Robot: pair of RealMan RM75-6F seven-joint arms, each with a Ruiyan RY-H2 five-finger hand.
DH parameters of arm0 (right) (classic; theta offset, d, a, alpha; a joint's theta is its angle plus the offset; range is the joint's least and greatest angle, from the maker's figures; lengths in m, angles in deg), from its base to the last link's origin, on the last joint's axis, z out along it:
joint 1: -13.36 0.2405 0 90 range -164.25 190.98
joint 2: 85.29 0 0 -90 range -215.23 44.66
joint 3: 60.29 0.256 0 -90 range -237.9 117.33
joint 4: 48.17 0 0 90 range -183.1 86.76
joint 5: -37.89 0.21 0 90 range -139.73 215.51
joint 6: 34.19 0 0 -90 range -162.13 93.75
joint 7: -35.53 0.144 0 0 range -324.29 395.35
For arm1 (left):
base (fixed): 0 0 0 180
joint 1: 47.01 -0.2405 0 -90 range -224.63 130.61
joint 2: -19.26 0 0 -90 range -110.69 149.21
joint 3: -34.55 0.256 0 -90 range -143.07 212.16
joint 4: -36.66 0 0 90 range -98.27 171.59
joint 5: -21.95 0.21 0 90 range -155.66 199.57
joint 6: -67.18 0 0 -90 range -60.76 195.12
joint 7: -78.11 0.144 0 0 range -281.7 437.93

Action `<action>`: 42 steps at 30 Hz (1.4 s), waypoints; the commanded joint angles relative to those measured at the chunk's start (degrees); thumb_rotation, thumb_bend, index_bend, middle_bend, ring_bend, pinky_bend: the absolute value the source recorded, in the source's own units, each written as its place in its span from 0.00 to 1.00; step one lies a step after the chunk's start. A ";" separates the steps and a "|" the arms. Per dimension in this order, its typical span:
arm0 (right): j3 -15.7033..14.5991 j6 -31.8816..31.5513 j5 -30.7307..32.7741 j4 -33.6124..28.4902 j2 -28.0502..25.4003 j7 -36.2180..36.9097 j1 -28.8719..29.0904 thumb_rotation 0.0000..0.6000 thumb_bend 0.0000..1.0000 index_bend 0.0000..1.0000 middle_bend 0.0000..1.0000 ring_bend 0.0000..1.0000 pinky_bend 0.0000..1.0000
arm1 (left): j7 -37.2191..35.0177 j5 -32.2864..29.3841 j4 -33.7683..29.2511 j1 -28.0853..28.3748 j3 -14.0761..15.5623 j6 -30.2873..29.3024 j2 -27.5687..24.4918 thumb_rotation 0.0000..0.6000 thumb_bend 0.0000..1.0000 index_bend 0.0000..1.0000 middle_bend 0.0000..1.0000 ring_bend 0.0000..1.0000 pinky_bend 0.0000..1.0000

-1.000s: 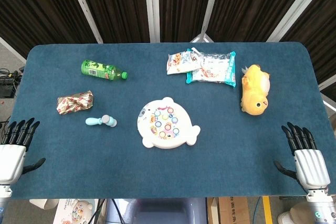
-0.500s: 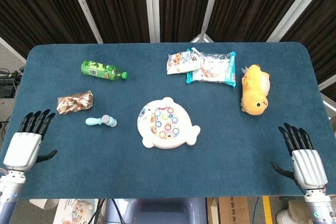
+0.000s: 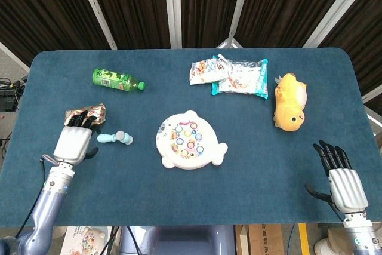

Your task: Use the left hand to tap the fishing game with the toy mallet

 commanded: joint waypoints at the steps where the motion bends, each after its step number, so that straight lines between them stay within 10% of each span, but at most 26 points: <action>1: 0.04 0.14 0.18 -0.14 -0.13 0.28 0.04 1.00 0.23 0.00 0.00 0.00 0.00 | 2.82 -3.19 1.61 2.26 -1.02 -0.12 2.78 1.00 0.27 0.46 0.19 0.07 0.16; 42: -0.11 1.50 1.13 -1.10 -1.18 3.79 0.33 1.00 0.23 0.00 0.00 0.00 0.00 | 5.89 -13.34 15.71 10.89 1.25 2.29 14.19 1.00 0.37 0.49 0.20 0.07 0.16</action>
